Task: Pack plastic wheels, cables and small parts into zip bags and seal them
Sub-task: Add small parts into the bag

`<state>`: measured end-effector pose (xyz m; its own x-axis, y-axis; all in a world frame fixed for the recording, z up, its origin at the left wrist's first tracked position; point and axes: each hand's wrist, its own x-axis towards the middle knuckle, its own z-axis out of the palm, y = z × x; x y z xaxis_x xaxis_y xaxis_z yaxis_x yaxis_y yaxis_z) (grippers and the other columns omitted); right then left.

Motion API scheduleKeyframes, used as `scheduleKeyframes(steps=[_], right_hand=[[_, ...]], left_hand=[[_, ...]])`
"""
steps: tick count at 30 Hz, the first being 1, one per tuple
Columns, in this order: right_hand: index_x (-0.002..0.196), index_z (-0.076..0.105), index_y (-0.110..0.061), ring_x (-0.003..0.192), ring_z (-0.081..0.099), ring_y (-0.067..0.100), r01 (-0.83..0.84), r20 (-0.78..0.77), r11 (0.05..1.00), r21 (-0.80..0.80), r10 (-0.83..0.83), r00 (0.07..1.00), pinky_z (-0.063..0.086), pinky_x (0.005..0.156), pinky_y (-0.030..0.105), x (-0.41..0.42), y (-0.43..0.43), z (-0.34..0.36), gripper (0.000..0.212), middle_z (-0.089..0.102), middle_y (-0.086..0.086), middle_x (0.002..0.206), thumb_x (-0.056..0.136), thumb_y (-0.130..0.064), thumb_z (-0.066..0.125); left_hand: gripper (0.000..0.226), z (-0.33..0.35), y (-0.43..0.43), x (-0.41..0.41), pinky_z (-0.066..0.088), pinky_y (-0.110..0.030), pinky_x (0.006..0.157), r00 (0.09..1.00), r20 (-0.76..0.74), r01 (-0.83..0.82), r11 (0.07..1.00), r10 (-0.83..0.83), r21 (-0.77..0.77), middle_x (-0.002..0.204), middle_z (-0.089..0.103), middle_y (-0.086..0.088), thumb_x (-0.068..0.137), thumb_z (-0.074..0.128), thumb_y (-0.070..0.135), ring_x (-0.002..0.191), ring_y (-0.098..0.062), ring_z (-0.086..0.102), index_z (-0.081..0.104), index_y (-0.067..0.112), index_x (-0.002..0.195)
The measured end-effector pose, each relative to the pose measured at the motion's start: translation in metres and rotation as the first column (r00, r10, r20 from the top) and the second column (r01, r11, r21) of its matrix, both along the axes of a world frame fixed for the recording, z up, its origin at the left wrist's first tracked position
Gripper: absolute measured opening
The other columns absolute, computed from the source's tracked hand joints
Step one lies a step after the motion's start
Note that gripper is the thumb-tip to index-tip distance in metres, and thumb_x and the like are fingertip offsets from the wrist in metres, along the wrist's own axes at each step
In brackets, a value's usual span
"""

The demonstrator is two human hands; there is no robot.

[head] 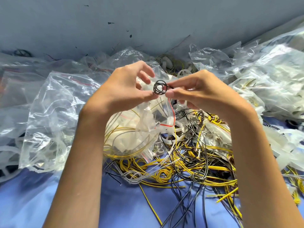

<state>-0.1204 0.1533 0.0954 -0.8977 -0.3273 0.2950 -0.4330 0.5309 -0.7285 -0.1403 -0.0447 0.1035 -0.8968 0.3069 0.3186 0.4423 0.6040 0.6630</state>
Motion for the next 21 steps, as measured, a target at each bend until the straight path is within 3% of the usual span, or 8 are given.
scheduleKeyframes(steps=[2, 4, 8, 10, 12, 15, 18, 21], right_hand=[[0.094, 0.075, -0.038, 0.039, 0.041, 0.001, 0.046, 0.015, 0.989, 0.144, -0.048, 0.999, 0.027, 0.039, 0.009, 0.002, 0.003, 0.001, 0.034, 0.052, -0.01, 0.045, 0.068, -0.058, 0.067], [0.09, 0.076, -0.036, 0.042, 0.045, -0.001, 0.096, -0.011, 0.951, 0.292, -0.098, 0.995, 0.028, 0.038, 0.011, 0.002, 0.002, 0.0, 0.027, 0.056, -0.012, 0.048, 0.074, -0.054, 0.067], [0.108, 0.066, -0.012, 0.07, 0.059, 0.013, 0.091, -0.016, 0.845, 0.527, -0.097, 0.995, 0.04, 0.059, 0.027, 0.0, -0.006, -0.005, 0.026, 0.069, 0.008, 0.088, 0.094, -0.029, 0.053], [0.115, 0.064, -0.012, 0.064, 0.062, 0.013, 0.024, 0.061, 0.859, 0.511, -0.064, 0.996, 0.047, 0.056, 0.027, 0.001, -0.013, -0.006, 0.026, 0.069, 0.011, 0.093, 0.097, -0.018, 0.048], [0.117, 0.067, -0.024, 0.049, 0.06, 0.004, -0.011, 0.106, 0.919, 0.395, -0.033, 0.994, 0.044, 0.044, 0.015, 0.004, -0.02, -0.005, 0.028, 0.07, 0.001, 0.081, 0.096, -0.014, 0.052], [0.089, 0.074, -0.03, 0.036, 0.051, -0.003, -0.023, 0.033, 0.953, 0.302, 0.014, 0.999, 0.034, 0.039, 0.007, 0.005, -0.032, -0.005, 0.019, 0.069, -0.007, 0.064, 0.091, -0.018, 0.06], [0.05, 0.053, -0.028, 0.037, 0.046, 0.002, 0.062, -0.095, 0.94, 0.335, -0.032, 0.995, 0.034, 0.043, 0.013, 0.003, -0.045, -0.008, 0.038, 0.063, -0.003, 0.051, 0.086, -0.021, 0.057], [0.049, 0.043, -0.026, 0.045, 0.049, -0.003, 0.034, -0.103, 0.96, 0.277, -0.005, 0.995, 0.034, 0.047, 0.012, 0.003, -0.053, -0.008, 0.043, 0.055, -0.008, 0.05, 0.089, -0.009, 0.049]], left_hand=[[0.026, 0.0, -0.001, -0.002, 0.048, -0.012, 0.058, 0.997, -0.015, -0.071, 0.997, 0.071, -0.014, 0.094, 0.064, 0.007, 0.08, 0.07, 0.015, 0.067, -0.01, 0.066, 0.06, 0.024, 0.103], [0.021, 0.001, -0.001, -0.002, 0.042, -0.005, 0.051, 0.99, -0.014, -0.139, 0.99, 0.139, -0.014, 0.087, 0.064, 0.009, 0.081, 0.066, 0.016, 0.055, 0.0, 0.062, 0.061, 0.023, 0.1], [0.017, 0.0, -0.001, -0.002, 0.039, -0.021, 0.054, 0.971, 0.056, -0.212, 0.948, 0.232, -0.236, 0.06, 0.065, 0.012, 0.084, 0.065, 0.041, 0.056, 0.009, 0.054, 0.064, 0.024, 0.083], [0.023, 0.0, 0.0, 0.0, 0.035, -0.021, 0.05, 0.976, 0.094, -0.166, 0.953, 0.195, -0.254, 0.052, 0.063, 0.009, 0.085, 0.064, 0.041, 0.049, 0.005, 0.053, 0.065, 0.02, 0.077], [0.019, 0.003, 0.002, 0.002, 0.038, -0.022, 0.054, 0.985, 0.09, -0.131, 0.974, 0.15, -0.183, 0.061, 0.062, 0.007, 0.086, 0.065, 0.036, 0.055, -0.002, 0.054, 0.067, 0.019, 0.077], [0.014, 0.009, 0.004, 0.006, 0.04, -0.026, 0.063, 0.989, 0.054, -0.131, 0.987, 0.136, -0.088, 0.068, 0.061, 0.004, 0.084, 0.066, 0.034, 0.068, -0.012, 0.055, 0.067, 0.023, 0.076], [0.014, 0.011, 0.006, 0.009, 0.041, -0.027, 0.065, 0.993, 0.038, -0.114, 0.993, 0.116, -0.042, 0.067, 0.062, 0.002, 0.082, 0.069, 0.033, 0.066, -0.014, 0.054, 0.067, 0.021, 0.076], [0.012, 0.012, 0.006, 0.01, 0.045, -0.032, 0.068, 0.993, 0.018, -0.119, 0.993, 0.119, -0.02, 0.073, 0.066, -0.005, 0.082, 0.069, 0.03, 0.067, -0.016, 0.054, 0.067, 0.02, 0.076]])
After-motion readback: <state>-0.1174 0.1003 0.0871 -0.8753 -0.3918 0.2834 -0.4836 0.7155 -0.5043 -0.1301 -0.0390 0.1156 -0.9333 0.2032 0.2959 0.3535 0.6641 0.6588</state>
